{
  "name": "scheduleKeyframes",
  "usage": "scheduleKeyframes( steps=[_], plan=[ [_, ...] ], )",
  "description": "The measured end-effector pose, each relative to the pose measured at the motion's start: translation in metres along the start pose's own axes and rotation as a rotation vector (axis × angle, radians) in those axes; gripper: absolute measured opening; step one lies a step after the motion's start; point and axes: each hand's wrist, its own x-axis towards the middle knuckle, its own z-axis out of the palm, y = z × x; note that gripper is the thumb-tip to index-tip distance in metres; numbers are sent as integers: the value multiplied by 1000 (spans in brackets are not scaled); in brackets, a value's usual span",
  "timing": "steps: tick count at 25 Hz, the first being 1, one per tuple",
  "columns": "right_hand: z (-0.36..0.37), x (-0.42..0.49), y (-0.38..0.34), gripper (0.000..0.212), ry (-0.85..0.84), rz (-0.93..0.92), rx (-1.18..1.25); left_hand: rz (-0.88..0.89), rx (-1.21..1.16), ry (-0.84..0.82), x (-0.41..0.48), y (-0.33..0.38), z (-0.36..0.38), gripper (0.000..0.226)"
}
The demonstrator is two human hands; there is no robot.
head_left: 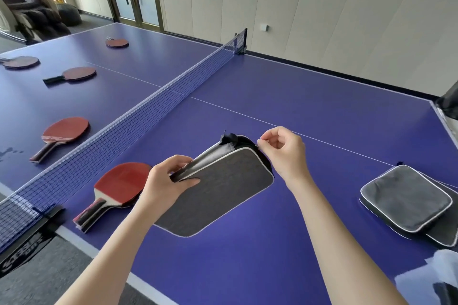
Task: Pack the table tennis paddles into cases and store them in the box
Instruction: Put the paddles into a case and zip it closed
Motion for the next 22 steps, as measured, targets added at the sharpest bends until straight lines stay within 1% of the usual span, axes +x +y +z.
scheduleKeyframes(
  steps=[4, 7, 8, 10, 12, 15, 17, 19, 22],
  plan=[
    [-1, 18, 10, 11, 73, 18, -3, -62, -185, -3, 28, -5, -9, 33],
    [-2, 27, 17, 10, 137, 43, -3, -124, -412, -56, 51, -10, -19, 34],
    [-2, 28, 19, 8, 152, 50, 6, -149, -498, -94, 59, -14, -22, 37],
    [-1, 28, 18, 5, 163, 53, 15, -225, -638, -188, 78, -23, -26, 54],
    [2, 25, 12, 6, 170, 36, 4, -314, -721, -291, 99, -32, -29, 69],
    [10, 23, -3, 10, 195, -37, -77, -411, -789, -438, 122, -40, -32, 75],
    [15, 24, -7, 9, 264, -165, -213, -434, -809, -493, 130, -42, -33, 76],
    [22, 22, -3, 8, 341, -287, -380, -439, -821, -525, 135, -44, -36, 67],
    [33, 5, 10, 10, 393, -356, -550, -457, -815, -508, 138, -46, -38, 36]
  ],
)
